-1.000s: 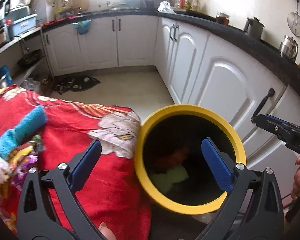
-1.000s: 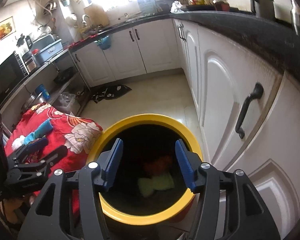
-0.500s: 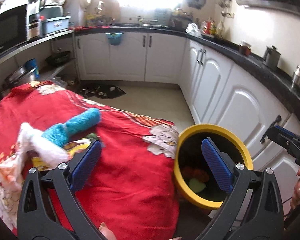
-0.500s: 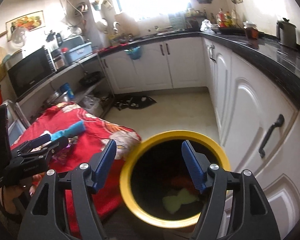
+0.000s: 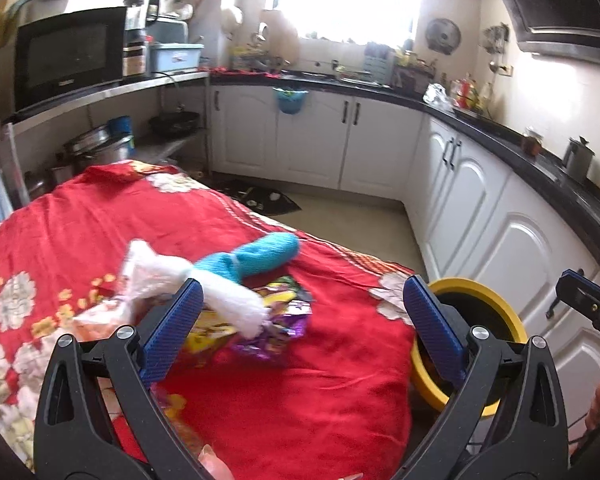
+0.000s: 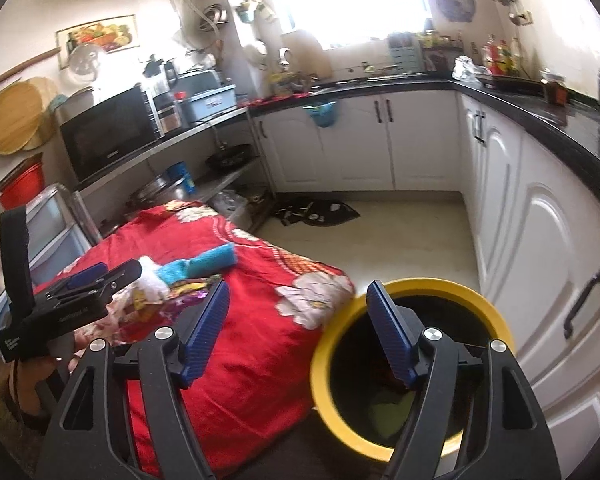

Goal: Collect trash
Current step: 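Move both tools back over the table toward the white plastic bags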

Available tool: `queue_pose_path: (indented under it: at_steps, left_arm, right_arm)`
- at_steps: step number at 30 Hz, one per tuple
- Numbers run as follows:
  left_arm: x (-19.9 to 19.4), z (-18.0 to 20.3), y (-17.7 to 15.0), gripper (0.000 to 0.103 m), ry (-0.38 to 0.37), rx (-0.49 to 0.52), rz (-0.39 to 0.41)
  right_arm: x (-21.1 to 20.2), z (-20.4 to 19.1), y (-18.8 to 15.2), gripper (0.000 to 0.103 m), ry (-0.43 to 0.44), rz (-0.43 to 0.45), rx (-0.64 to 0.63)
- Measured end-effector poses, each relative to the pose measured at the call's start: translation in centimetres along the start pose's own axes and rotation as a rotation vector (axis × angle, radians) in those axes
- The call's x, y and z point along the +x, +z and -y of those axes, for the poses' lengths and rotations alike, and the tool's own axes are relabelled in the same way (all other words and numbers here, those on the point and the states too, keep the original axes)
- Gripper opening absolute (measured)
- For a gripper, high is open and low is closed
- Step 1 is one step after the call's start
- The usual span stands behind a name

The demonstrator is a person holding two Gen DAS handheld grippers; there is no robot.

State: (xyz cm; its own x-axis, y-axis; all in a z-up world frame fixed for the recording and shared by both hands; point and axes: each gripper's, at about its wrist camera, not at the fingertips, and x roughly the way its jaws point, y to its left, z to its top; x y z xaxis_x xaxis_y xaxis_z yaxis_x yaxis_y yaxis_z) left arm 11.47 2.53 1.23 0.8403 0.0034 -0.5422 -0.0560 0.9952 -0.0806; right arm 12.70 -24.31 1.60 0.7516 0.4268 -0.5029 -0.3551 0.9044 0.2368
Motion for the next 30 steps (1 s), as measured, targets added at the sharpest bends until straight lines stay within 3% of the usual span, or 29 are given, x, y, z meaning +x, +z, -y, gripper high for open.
queue_pose_path:
  at_steps: [15, 30]
  left_arm:
    - [-1.9, -5.9, -0.5, 0.092, 0.105, -0.067, 0.018]
    - [-2.1, -11.4, -1.4, 0.092, 0.197, -0.154, -0.010]
  right_arm:
    - [2.7, -7.5, 0.8, 0.072, 0.145, -0.035, -0.141]
    - [6.2, -12.0, 1.0, 0.072, 0.220, -0.080, -0.243]
